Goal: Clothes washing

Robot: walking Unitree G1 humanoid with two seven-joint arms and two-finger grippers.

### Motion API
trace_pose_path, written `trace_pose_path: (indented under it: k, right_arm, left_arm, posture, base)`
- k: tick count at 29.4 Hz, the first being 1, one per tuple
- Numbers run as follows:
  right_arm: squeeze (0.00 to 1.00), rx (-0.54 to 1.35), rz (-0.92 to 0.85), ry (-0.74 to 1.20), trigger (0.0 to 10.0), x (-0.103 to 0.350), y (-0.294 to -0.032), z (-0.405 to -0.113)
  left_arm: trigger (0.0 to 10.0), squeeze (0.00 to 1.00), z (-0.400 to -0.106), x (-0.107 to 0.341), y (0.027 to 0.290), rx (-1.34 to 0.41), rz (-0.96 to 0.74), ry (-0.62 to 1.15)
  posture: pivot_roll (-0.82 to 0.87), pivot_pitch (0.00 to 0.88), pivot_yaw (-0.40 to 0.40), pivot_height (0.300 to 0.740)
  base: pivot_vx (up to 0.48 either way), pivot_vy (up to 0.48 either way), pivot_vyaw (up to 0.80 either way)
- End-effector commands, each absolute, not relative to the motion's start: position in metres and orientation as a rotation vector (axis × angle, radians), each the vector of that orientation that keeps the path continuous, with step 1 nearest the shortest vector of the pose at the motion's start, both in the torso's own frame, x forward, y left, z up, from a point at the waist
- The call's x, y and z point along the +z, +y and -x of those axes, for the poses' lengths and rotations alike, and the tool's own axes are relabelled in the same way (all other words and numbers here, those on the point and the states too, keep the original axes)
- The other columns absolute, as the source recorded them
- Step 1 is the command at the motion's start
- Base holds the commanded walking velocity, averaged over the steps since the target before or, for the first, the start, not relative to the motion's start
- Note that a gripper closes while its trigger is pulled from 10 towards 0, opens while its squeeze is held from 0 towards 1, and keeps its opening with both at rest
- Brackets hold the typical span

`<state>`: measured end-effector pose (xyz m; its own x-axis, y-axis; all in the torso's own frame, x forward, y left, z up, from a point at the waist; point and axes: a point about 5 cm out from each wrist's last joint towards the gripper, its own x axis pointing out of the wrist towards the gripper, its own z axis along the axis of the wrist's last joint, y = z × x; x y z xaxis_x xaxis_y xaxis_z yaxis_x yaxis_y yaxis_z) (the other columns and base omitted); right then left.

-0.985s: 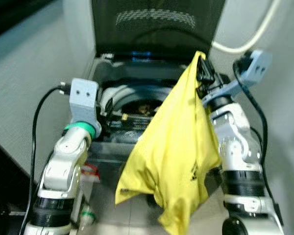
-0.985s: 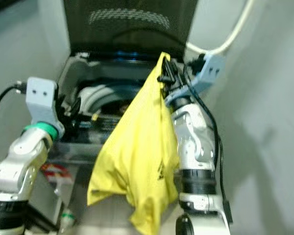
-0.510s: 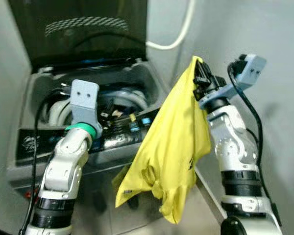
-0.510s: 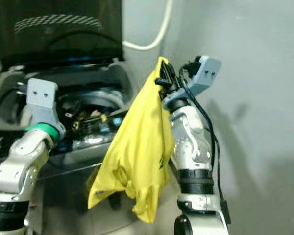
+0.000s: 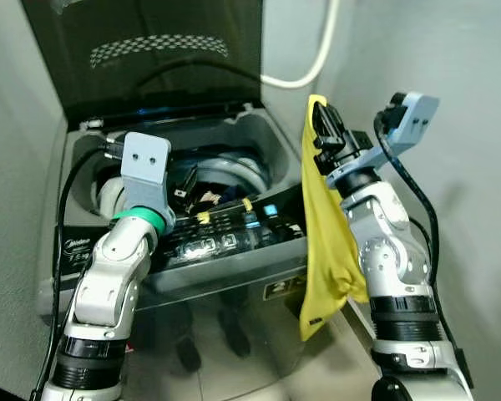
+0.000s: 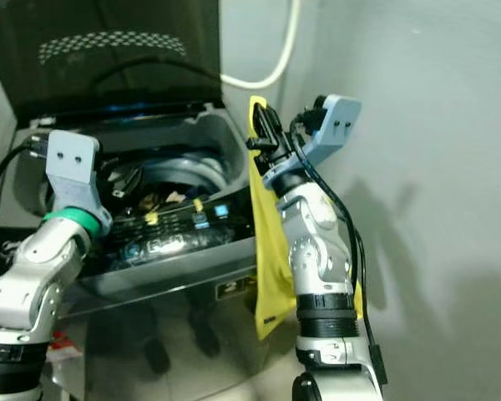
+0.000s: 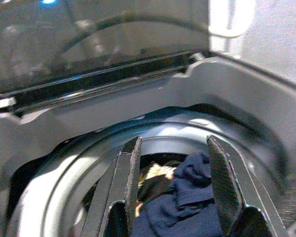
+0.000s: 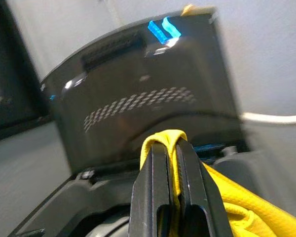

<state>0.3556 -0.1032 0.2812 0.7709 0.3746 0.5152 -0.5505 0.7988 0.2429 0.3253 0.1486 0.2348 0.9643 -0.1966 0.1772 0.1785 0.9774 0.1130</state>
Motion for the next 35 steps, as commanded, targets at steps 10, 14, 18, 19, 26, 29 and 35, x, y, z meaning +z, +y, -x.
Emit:
trace_pose_path:
  k: [10, 14, 18, 19, 26, 29, 35]
  right_arm:
    - [0.00, 0.789, -0.181, -0.688, 10.0, 0.418, -0.054, -0.374]
    - [0.00, 0.752, -0.397, -0.839, 10.0, 0.503, -0.059, -0.353]
    - [0.00, 0.731, -0.621, -0.869, 10.0, 0.530, -0.072, -0.345]
    - [0.00, 0.711, -0.614, -0.851, 10.0, 0.527, -0.071, -0.348]
    - [0.00, 0.678, -0.517, -0.724, 10.0, 0.487, -0.058, -0.371]
    - [0.00, 0.675, -0.274, -0.458, 10.0, 0.409, -0.031, -0.397]
    - [0.00, 0.726, 0.116, -0.212, 10.0, 0.333, -0.009, -0.405]
  left_arm:
    - [10.0, 0.00, -0.326, 0.234, 0.157, -0.147, -0.109, -0.178]
    - [10.0, 0.00, -0.320, 0.232, 0.159, -0.122, -0.107, -0.177]
    - [10.0, 0.00, -0.313, 0.229, 0.164, -0.084, -0.104, -0.175]
    - [10.0, 0.00, -0.311, 0.228, 0.165, -0.076, -0.106, -0.174]
    - [10.0, 0.00, -0.310, 0.228, 0.168, -0.065, -0.115, -0.174]
    - [10.0, 0.00, -0.311, 0.228, 0.166, -0.086, -0.126, -0.169]
    - [10.0, 0.00, -0.312, 0.229, 0.159, -0.134, -0.133, -0.163]
  posture:
    - [0.16, 0.029, 0.042, 0.740]
    - [0.18, 0.043, 0.001, 0.740]
    - [0.20, 0.055, -0.038, 0.740]
    - [0.20, 0.055, -0.038, 0.740]
    - [0.20, 0.055, -0.044, 0.740]
    - [0.20, 0.053, -0.027, 0.740]
    - [0.19, 0.052, -0.012, 0.740]
  base:
    - [0.000, 0.000, 0.00]
    - [0.000, 0.000, 0.00]
    - [0.000, 0.000, 0.00]
    - [0.000, 0.000, 0.00]
    - [0.000, 0.000, 0.00]
    - [0.000, 0.000, 0.00]
    - [0.000, 0.000, 0.00]
